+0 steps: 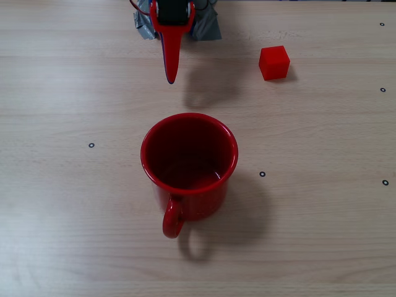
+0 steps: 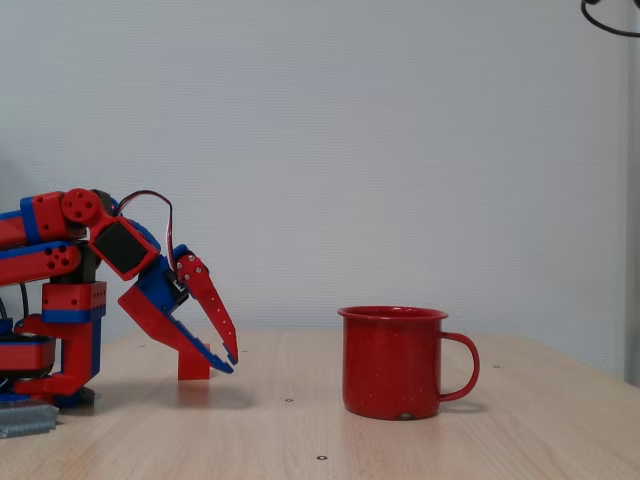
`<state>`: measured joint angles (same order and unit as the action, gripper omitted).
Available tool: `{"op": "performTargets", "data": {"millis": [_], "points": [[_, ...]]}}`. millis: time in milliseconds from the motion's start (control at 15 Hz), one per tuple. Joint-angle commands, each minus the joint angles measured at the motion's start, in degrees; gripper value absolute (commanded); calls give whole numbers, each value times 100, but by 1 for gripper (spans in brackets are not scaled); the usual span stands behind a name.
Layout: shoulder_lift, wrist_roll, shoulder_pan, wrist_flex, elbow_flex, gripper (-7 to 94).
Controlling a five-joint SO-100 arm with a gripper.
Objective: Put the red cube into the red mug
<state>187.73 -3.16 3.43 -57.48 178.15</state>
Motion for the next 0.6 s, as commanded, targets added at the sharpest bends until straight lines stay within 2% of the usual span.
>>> {"op": "performTargets", "data": {"millis": [0,533], "points": [[316,-26,97,510,334,0],[167,-62,44,448,237,0]]}}
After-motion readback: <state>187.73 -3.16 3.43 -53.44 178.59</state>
